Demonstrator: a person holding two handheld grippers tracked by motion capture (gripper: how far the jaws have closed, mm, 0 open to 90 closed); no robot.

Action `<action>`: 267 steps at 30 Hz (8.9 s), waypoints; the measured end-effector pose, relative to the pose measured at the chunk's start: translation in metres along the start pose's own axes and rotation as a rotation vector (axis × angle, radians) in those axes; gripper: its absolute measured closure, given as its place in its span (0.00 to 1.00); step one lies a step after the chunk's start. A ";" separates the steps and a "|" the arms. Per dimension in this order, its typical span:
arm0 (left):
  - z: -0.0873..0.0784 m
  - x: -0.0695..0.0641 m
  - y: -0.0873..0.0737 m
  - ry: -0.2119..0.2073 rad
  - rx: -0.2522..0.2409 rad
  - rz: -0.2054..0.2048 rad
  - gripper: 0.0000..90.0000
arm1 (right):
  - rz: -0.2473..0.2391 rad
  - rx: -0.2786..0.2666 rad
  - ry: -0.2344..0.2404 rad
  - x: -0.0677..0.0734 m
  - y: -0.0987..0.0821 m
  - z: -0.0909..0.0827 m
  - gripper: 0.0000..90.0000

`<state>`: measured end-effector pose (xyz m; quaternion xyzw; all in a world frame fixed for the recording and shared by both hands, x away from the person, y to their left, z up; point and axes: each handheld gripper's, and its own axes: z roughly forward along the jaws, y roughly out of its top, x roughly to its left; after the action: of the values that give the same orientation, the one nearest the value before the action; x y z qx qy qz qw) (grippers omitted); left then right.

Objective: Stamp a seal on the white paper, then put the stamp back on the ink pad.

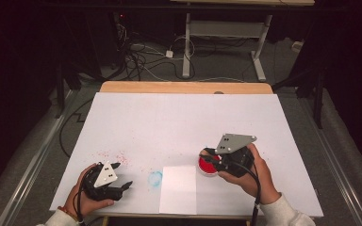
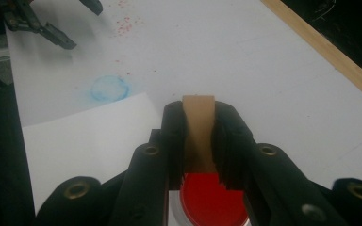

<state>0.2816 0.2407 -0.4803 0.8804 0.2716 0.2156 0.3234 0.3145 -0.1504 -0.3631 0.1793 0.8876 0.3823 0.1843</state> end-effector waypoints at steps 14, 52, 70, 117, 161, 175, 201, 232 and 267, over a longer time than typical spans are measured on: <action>0.001 0.000 0.000 -0.003 0.004 0.002 0.25 | -0.056 0.062 0.084 0.026 0.004 0.031 0.84; 0.001 -0.001 0.000 -0.004 0.008 0.001 0.25 | -0.140 0.248 0.207 0.066 -0.008 0.096 0.84; 0.001 -0.001 0.000 -0.003 0.009 0.003 0.25 | -0.133 0.293 0.218 0.062 -0.018 0.110 0.85; 0.003 -0.004 0.002 -0.008 0.017 0.011 0.25 | -0.102 0.284 0.227 0.060 -0.022 0.112 0.85; 0.003 0.003 -0.005 -0.012 0.013 -0.024 0.25 | -0.081 0.109 0.137 0.029 -0.001 0.054 0.84; 0.002 0.003 -0.006 -0.010 0.014 -0.023 0.25 | -0.076 0.086 0.098 0.022 0.002 0.044 0.84; -0.001 -0.001 -0.005 0.003 0.014 -0.002 0.25 | 0.002 0.136 -0.035 -0.014 -0.017 0.030 0.84; 0.002 -0.002 -0.004 -0.004 0.028 0.000 0.25 | 0.066 0.302 -0.034 -0.025 -0.050 0.076 0.83; 0.002 -0.002 -0.004 -0.002 0.033 0.006 0.25 | 0.076 0.198 -0.066 -0.023 -0.039 0.061 0.68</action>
<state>0.2798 0.2408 -0.4845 0.8867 0.2721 0.2110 0.3084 0.3562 -0.1484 -0.4268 0.2427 0.9069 0.2933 0.1804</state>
